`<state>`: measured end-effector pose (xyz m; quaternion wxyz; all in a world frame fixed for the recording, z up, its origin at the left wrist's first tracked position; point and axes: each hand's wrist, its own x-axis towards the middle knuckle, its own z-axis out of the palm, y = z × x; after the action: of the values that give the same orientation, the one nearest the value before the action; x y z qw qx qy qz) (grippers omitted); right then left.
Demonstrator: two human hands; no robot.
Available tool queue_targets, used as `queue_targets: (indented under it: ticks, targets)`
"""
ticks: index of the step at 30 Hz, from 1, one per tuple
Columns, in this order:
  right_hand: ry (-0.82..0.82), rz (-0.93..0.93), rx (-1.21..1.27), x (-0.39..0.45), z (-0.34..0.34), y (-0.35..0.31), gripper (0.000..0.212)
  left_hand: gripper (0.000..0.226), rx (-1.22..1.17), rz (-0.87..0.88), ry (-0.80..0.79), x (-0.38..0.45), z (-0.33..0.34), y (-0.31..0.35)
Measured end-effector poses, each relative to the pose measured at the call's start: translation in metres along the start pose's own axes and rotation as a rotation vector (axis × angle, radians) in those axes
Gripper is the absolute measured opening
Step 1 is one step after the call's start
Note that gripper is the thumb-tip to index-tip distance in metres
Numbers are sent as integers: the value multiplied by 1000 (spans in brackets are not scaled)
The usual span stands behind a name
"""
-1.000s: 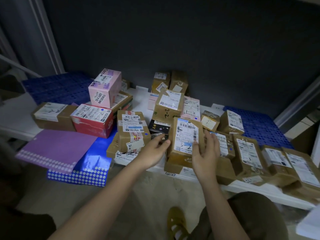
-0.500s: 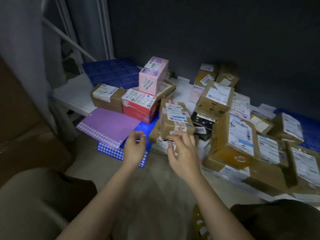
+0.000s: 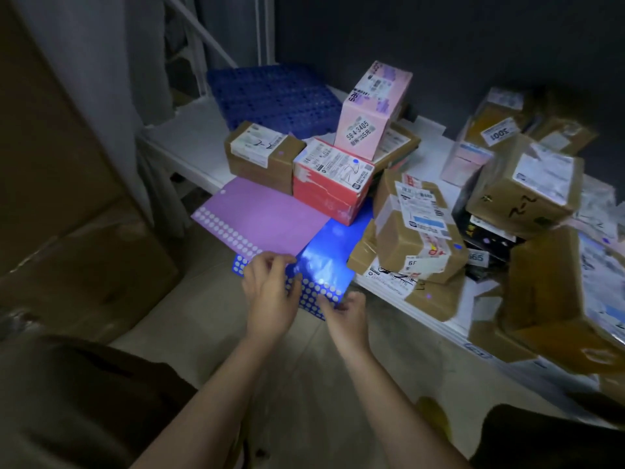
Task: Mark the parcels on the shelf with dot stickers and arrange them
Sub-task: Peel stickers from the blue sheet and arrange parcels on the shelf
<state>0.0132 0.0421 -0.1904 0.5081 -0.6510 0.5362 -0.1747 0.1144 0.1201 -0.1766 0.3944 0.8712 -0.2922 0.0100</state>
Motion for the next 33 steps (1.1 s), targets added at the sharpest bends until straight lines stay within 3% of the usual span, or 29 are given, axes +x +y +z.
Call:
queue_targets:
  ticks: [4, 10, 15, 20, 24, 33]
  targets:
    - [-8, 96, 360, 4, 12, -6, 12, 33, 68, 207, -111, 9, 5, -11]
    - [20, 132, 696, 1, 24, -11, 20, 24, 28, 271, -135, 10, 18, -26]
    - [196, 15, 677, -3, 24, -6, 37, 23, 11, 268, -99, 9, 21, -25]
    - [95, -146, 629, -3, 24, -5, 48, 23, 2, 258, -93, 9, 22, -23]
    - [38, -156, 585, 4, 24, -9, 49, 23, -16, 266, -74, 10, 21, -23]
    - [6, -170, 499, 7, 17, -24, 32, 23, -29, 298, -66, 12, 20, -25]
